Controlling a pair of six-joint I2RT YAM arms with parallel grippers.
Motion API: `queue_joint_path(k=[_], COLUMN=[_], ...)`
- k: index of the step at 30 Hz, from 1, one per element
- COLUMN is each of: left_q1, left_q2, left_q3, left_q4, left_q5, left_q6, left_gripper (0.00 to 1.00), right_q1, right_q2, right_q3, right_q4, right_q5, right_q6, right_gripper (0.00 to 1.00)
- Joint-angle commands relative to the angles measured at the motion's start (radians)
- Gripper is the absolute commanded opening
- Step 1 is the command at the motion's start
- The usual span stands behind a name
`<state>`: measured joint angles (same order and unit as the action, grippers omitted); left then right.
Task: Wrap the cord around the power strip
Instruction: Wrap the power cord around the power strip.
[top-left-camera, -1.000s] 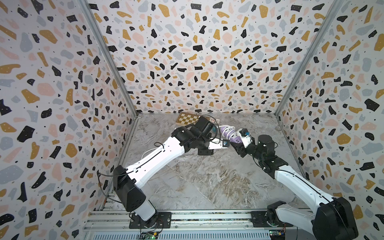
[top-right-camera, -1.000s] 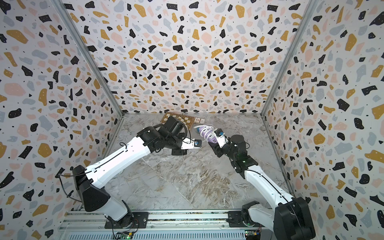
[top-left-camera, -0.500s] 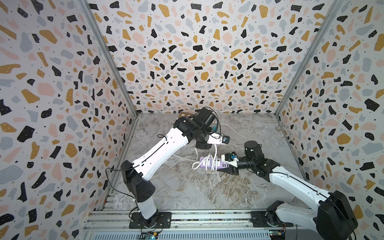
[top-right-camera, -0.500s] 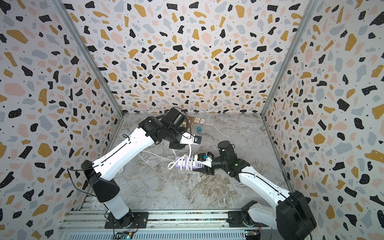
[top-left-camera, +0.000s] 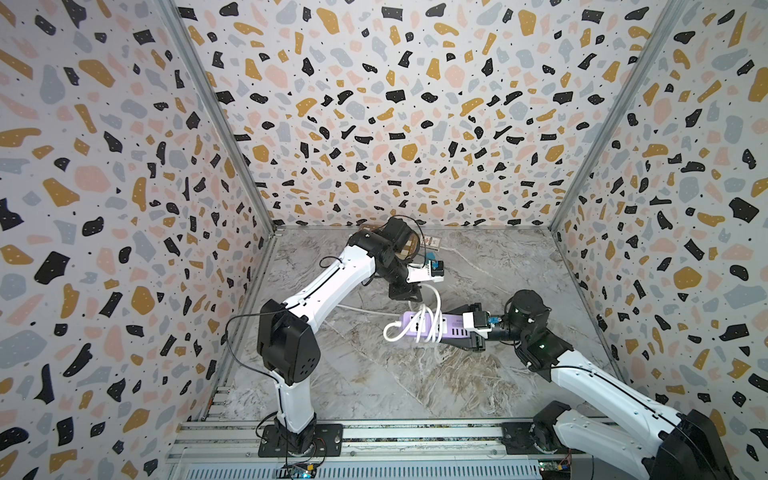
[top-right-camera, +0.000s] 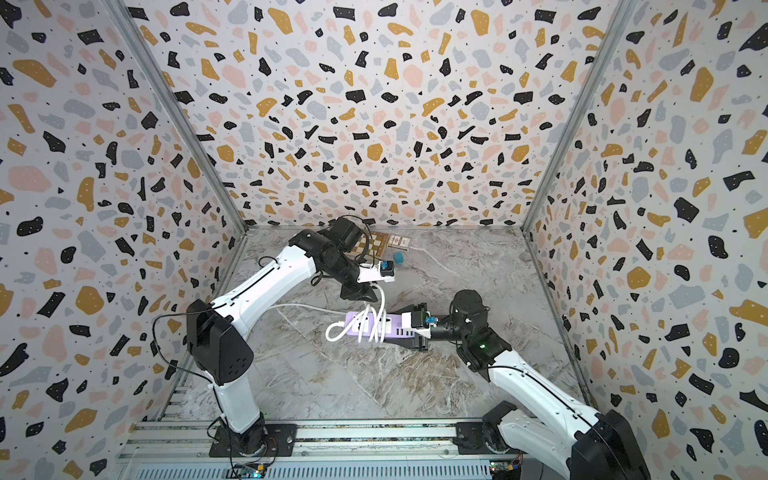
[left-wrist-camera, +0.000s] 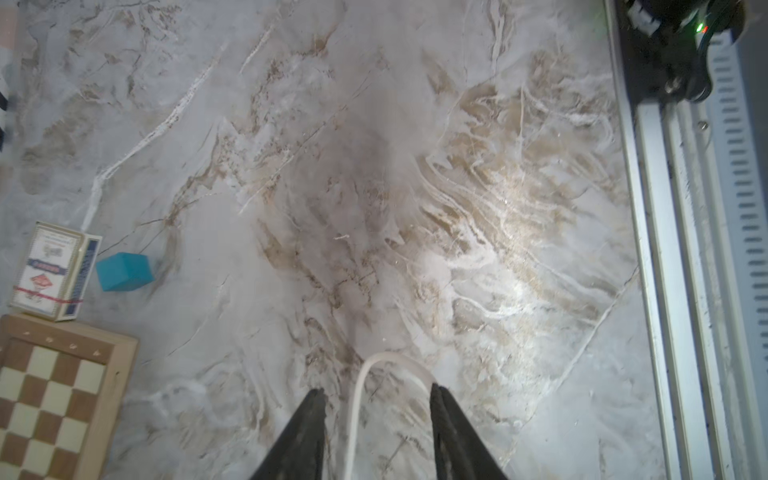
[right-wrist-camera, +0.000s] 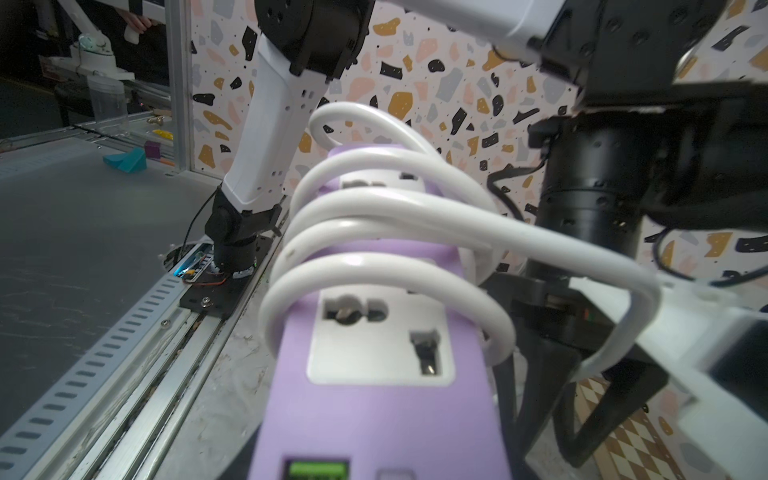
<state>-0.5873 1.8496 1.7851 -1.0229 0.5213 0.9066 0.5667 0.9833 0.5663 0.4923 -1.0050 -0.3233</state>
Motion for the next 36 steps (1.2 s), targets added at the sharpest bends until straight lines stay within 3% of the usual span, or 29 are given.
queue_joint_path(k=[1, 6, 14, 16, 20, 24, 27, 31, 36], left_q1=[0.016, 0.019, 0.018, 0.020, 0.022, 0.023, 0.021, 0.022, 0.011], left_q2=[0.003, 0.009, 0.034, 0.031, 0.024, -0.004, -0.038, -0.070, -0.174], left_q3=[-0.037, -0.142, -0.321, -0.355, -0.386, -0.415, -0.450, -0.473, -0.475], left_q4=[0.107, 0.267, 0.635, 0.716, 0.806, 0.825, 0.834, 0.834, 0.648], left_q5=[0.158, 0.231, 0.258, 0.269, 0.316, 0.300, 0.289, 0.238, 0.131], left_q6=[-0.052, -0.115, -0.281, -0.323, -0.381, -0.399, -0.405, -0.397, -0.335], left_gripper=[0.50, 0.58, 0.58, 0.54, 0.36, 0.16, 0.07, 0.02, 0.00], right_q1=[-0.034, -0.043, -0.062, -0.072, -0.094, -0.144, -0.178, -0.212, -0.296], right_q2=[-0.041, -0.040, -0.046, -0.049, -0.060, -0.089, -0.094, -0.102, -0.118], right_q3=[-0.006, 0.000, -0.005, -0.002, -0.010, -0.041, -0.038, -0.027, -0.022], right_q4=[0.282, 0.312, 0.403, 0.407, 0.393, 0.397, 0.371, 0.313, 0.145], right_q5=[-0.010, 0.022, 0.094, 0.115, 0.215, 0.322, 0.333, 0.404, 0.668], right_q6=[0.154, 0.192, 0.274, 0.288, 0.317, 0.358, 0.371, 0.377, 0.413], right_gripper=[0.00, 0.00, 0.00, 0.00, 0.00, 0.00, 0.00, 0.00, 0.00])
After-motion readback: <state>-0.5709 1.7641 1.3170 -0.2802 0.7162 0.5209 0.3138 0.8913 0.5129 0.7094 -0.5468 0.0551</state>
